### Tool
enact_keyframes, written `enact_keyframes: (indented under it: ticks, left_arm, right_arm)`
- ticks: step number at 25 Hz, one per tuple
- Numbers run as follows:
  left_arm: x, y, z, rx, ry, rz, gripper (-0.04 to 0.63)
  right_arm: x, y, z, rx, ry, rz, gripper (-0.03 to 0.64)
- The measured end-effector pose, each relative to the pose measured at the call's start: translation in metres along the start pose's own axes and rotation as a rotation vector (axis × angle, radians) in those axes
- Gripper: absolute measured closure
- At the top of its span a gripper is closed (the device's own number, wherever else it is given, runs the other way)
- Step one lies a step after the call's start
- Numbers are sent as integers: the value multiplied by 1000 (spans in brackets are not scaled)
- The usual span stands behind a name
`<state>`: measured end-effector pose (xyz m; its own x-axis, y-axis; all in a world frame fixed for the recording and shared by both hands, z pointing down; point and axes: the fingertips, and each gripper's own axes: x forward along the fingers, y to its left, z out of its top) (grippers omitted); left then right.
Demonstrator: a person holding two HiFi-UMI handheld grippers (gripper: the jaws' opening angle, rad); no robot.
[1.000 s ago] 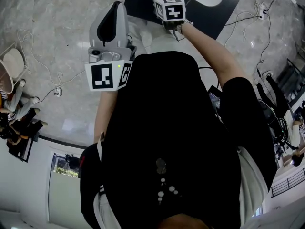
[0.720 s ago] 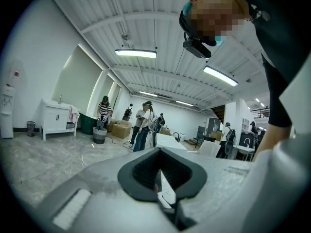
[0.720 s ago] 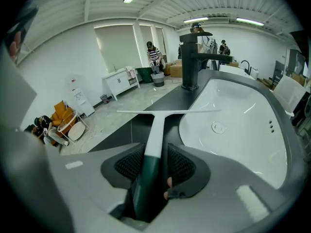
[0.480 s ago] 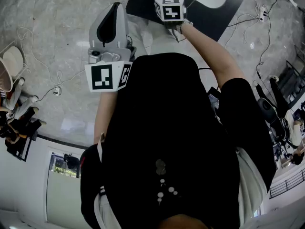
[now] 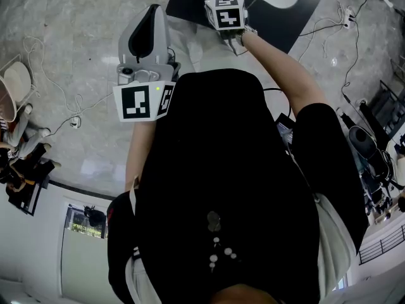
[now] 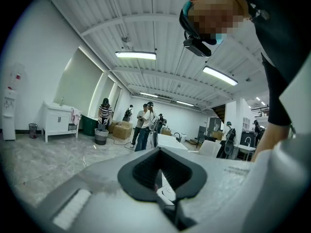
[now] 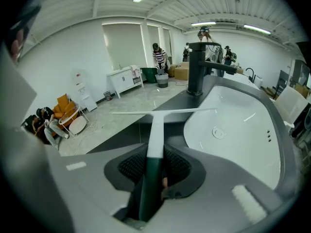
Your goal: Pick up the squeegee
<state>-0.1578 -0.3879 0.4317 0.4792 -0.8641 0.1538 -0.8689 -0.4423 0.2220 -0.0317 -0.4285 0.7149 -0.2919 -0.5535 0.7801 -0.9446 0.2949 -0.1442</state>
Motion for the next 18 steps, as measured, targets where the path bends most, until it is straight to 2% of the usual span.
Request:
enact_keyframes:
  ticks: [7,18]
  left_arm:
    - [0,-12,3,9,-14,-13,595]
    - [-6,-26,9,25,-42,-16,595]
  right_arm:
    - [-26,9,13,-55,-31,47,525]
    - [-92,12,72,24,-170,98,524]
